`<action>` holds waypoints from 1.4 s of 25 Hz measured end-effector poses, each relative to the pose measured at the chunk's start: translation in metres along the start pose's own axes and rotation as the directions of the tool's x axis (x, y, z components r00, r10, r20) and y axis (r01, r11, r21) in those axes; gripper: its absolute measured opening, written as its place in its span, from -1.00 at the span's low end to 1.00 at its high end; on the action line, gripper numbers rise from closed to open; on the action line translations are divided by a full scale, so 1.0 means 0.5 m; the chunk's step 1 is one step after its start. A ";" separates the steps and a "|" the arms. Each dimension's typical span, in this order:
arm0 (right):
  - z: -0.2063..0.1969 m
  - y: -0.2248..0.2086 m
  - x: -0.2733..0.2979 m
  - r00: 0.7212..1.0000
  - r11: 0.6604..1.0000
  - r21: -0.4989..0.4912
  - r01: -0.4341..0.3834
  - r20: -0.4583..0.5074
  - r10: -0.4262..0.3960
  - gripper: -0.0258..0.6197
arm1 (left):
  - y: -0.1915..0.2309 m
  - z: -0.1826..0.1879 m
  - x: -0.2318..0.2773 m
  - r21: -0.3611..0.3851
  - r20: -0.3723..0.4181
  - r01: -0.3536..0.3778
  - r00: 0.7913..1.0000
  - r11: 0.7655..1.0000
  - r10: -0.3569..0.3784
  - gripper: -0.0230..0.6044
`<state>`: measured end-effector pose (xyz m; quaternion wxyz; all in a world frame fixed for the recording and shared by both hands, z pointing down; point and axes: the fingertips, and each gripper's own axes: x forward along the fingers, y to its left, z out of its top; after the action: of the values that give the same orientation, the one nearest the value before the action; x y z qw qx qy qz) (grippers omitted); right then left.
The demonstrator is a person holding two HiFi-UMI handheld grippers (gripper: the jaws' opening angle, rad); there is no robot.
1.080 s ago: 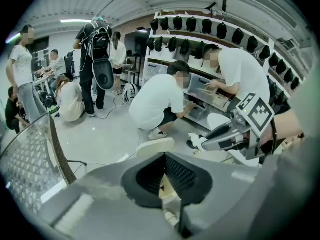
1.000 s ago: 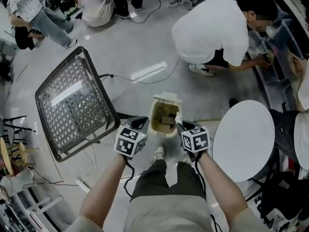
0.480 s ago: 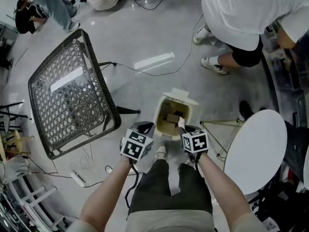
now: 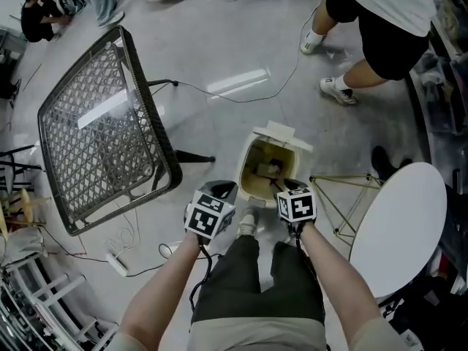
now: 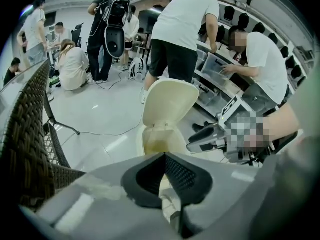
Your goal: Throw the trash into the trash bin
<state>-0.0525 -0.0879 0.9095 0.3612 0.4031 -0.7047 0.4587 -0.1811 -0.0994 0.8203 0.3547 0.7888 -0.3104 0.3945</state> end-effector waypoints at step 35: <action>0.292 0.256 -1.032 0.714 0.968 -0.208 0.140 0.699 0.047 -0.49 | -0.336 0.407 -0.626 0.307 0.511 -0.232 0.858 0.923 0.046 -0.92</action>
<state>0.0258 -0.0703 0.3639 0.1269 0.5160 -0.8295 0.1722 -0.1253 -0.1041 0.4151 0.0841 0.8893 -0.3708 0.2542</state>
